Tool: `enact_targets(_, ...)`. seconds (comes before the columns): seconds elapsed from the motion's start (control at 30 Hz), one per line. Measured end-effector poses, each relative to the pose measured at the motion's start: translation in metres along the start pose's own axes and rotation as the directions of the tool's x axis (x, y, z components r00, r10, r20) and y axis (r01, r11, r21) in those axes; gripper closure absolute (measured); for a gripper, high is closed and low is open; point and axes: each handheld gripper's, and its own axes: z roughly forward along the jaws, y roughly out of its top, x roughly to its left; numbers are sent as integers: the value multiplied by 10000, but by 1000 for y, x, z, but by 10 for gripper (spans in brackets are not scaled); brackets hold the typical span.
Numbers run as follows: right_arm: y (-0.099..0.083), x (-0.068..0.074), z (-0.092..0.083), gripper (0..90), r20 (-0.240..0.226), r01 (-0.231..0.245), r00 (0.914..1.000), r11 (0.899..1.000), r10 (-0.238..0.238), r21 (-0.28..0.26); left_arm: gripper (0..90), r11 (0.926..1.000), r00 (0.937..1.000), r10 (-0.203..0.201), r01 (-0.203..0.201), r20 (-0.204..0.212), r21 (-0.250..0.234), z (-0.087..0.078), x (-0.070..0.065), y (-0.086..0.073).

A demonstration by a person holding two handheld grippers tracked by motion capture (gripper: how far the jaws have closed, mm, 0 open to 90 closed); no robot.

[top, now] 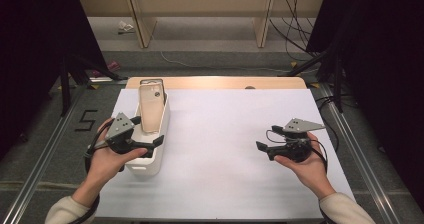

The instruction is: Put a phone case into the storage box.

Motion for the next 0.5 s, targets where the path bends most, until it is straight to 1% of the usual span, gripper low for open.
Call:
enact_targets(0.17, 0, 0, -1, 168, -5, 10, 10000, 10000, -10, 4, 0, 9998, 9997, 170, -168, 163, -94, -1, -9, -2)
enact_targets(0.43, 0, 0, -2, 168, 19, -40, 10000, 10000, 40, -45, 4, 9993, 9984, 341, -346, 454, 105, -2, -18, -9)
enact_targets(0.5, 0, 0, -2, 168, 17, -42, 10000, 10000, 42, -46, 6, 9992, 9983, 387, -392, 428, 112, -3, -19, -10)
